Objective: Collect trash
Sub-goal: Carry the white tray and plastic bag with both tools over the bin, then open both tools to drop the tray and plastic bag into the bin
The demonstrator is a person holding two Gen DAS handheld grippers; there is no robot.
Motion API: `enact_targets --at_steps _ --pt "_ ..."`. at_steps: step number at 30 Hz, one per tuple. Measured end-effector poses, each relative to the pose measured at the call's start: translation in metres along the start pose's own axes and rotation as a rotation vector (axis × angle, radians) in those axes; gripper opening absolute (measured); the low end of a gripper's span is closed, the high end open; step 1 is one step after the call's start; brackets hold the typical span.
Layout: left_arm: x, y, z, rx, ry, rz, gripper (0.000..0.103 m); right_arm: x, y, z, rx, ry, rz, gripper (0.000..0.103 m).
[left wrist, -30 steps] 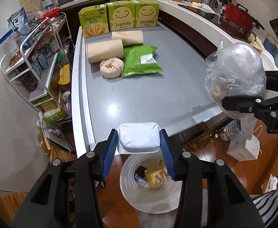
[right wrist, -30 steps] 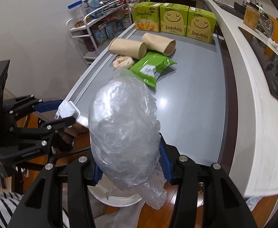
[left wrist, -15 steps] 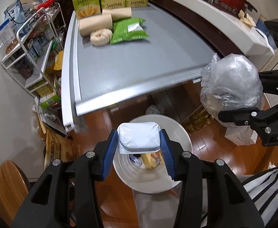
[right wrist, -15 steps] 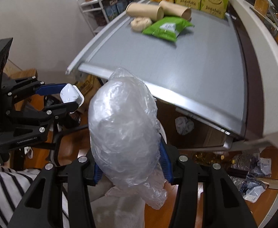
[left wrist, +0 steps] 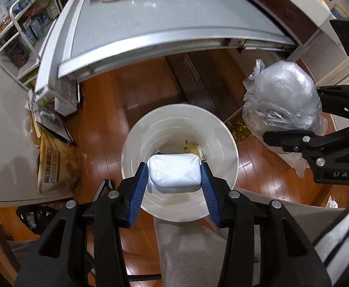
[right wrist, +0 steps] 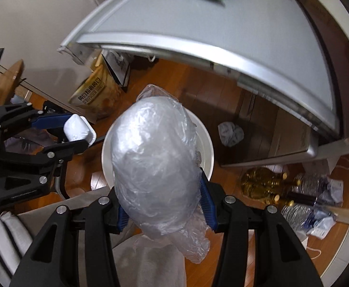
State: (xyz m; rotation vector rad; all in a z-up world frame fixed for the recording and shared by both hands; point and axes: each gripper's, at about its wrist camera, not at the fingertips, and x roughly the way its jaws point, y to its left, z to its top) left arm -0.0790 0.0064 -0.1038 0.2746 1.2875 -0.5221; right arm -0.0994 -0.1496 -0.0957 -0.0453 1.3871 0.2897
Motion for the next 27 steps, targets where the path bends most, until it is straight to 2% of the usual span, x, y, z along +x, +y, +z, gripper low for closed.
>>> enact_targets --at_steps 8,27 --pt "0.019 -0.001 -0.002 -0.002 0.033 0.012 0.046 0.033 0.0 -0.005 0.028 0.071 -0.011 0.047" --pt "0.029 0.001 -0.001 -0.006 0.047 0.035 0.046 0.039 0.003 -0.002 0.006 0.063 -0.006 0.047"
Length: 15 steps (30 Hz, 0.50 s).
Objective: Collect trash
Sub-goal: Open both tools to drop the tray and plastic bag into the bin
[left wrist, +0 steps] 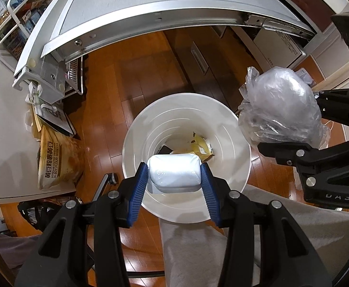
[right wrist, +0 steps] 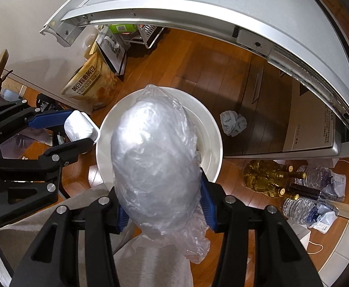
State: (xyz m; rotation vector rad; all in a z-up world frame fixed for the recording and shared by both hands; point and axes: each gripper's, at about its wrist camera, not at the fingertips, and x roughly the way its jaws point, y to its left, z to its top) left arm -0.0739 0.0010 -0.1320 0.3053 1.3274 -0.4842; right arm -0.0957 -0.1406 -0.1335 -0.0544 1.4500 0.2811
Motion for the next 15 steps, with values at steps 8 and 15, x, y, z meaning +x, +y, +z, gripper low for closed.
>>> enact_targets --at_steps 8,15 --pt "0.0014 -0.0013 0.0005 0.008 0.008 0.01 0.046 0.0047 -0.0015 0.002 0.006 0.013 0.001 0.047" --pt "0.0049 0.0004 0.0001 0.016 0.016 0.021 0.046 0.008 -0.0059 0.0036 0.02 0.027 -0.003 0.047"
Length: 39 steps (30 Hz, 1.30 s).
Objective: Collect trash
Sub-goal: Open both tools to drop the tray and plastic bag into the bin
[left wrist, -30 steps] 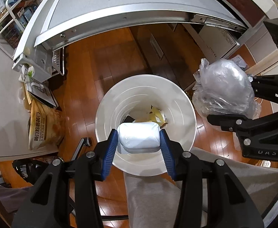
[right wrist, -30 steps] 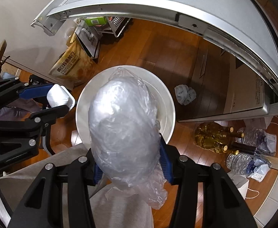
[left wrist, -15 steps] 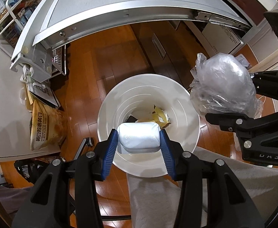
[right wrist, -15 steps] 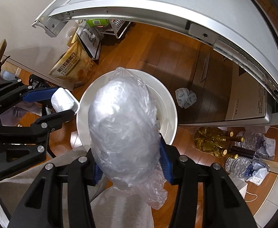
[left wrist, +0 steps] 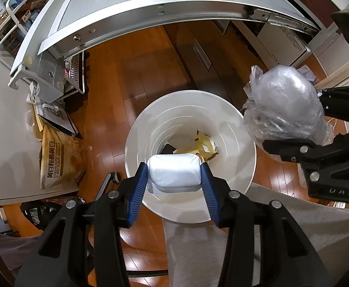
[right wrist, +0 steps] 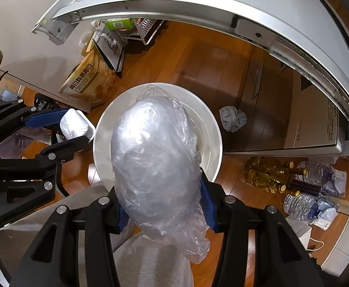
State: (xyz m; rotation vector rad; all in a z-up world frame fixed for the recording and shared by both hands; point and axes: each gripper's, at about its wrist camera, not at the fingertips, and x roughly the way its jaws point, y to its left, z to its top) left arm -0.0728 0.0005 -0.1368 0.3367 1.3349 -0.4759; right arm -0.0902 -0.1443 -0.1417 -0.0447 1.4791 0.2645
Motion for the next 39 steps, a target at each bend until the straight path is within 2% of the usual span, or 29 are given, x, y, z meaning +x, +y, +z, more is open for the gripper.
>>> enact_targets --at_steps 35,37,38,39 --pt "0.0018 0.0046 -0.0009 0.032 0.005 0.044 0.046 0.0015 0.0035 0.0029 -0.015 -0.004 -0.003 0.048" --pt "0.0017 0.0037 -0.0004 0.039 0.008 0.042 0.047 0.0017 0.0025 0.0037 -0.011 -0.004 0.002 0.053" --pt "0.0013 0.0035 -0.0002 0.043 0.005 0.049 0.053 0.0013 0.0015 0.0043 -0.005 -0.007 0.008 0.056" --pt "0.0007 0.0033 -0.0001 0.043 0.004 0.053 0.063 0.0003 0.0001 0.0049 0.005 -0.011 0.01 0.065"
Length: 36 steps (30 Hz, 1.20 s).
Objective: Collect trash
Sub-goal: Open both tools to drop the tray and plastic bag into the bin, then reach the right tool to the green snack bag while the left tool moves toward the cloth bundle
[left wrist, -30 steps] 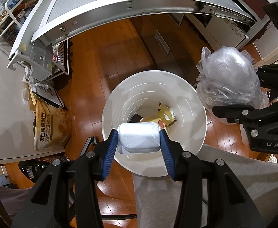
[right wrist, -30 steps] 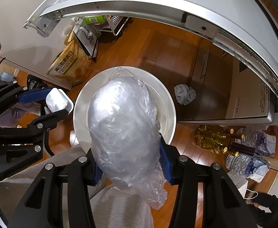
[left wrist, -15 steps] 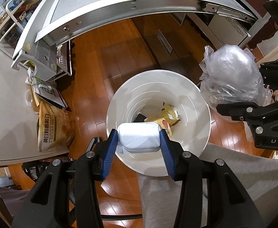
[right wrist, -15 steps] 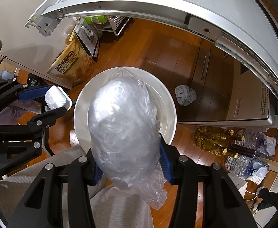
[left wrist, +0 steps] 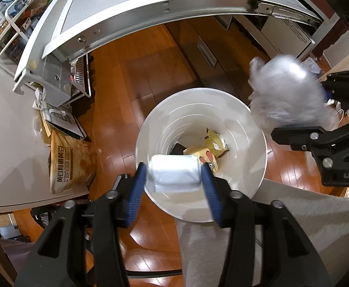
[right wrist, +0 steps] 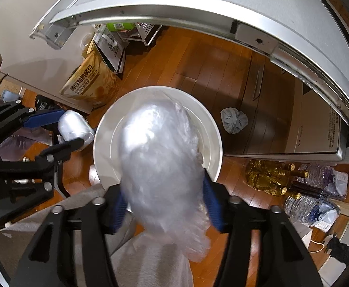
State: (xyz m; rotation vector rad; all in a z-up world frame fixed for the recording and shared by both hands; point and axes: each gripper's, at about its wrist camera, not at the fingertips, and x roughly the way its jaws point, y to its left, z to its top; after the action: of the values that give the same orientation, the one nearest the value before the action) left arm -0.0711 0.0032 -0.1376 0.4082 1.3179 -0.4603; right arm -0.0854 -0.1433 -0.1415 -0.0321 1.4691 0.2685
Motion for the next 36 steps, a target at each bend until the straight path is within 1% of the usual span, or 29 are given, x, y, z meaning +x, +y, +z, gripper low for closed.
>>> enact_targets --at_steps 1,2,4,8,12,23,28,31,32,33,34,36 --pt "-0.001 0.0 0.0 -0.001 -0.008 0.004 0.066 -0.001 -0.002 0.001 0.01 -0.005 0.0 0.07" --pt "-0.004 0.0 0.0 0.001 -0.02 0.016 0.07 -0.002 -0.003 0.002 0.021 -0.01 0.002 0.071" --pt "-0.006 0.0 0.001 0.006 -0.029 0.022 0.073 -0.005 -0.006 0.002 0.038 -0.017 0.006 0.071" --pt "-0.007 0.0 0.002 0.02 -0.03 0.033 0.074 -0.009 -0.01 0.004 0.056 -0.031 -0.001 0.071" --pt "-0.01 -0.001 0.002 0.033 -0.047 0.044 0.084 -0.013 -0.009 0.005 0.064 -0.04 -0.003 0.071" --pt "-0.011 0.002 0.002 0.039 -0.052 0.053 0.084 -0.028 -0.008 0.005 0.064 -0.08 -0.023 0.071" --pt "-0.03 0.004 0.0 0.026 -0.092 0.055 0.084 -0.057 -0.005 0.005 0.053 -0.144 -0.024 0.071" --pt "-0.048 0.007 0.002 0.008 -0.134 0.049 0.084 -0.08 -0.006 0.006 0.058 -0.195 -0.016 0.071" --pt "-0.056 0.006 0.004 0.0 -0.157 0.048 0.086 -0.088 -0.007 0.006 0.062 -0.216 -0.014 0.072" --pt "-0.063 0.007 0.005 -0.006 -0.176 0.05 0.089 -0.097 -0.008 0.008 0.067 -0.239 -0.015 0.073" --pt "-0.072 0.008 0.008 -0.013 -0.204 0.055 0.089 -0.106 -0.01 0.01 0.075 -0.265 -0.019 0.077" --pt "-0.083 0.009 0.012 -0.022 -0.239 0.061 0.089 -0.121 -0.014 0.016 0.1 -0.311 -0.025 0.079"
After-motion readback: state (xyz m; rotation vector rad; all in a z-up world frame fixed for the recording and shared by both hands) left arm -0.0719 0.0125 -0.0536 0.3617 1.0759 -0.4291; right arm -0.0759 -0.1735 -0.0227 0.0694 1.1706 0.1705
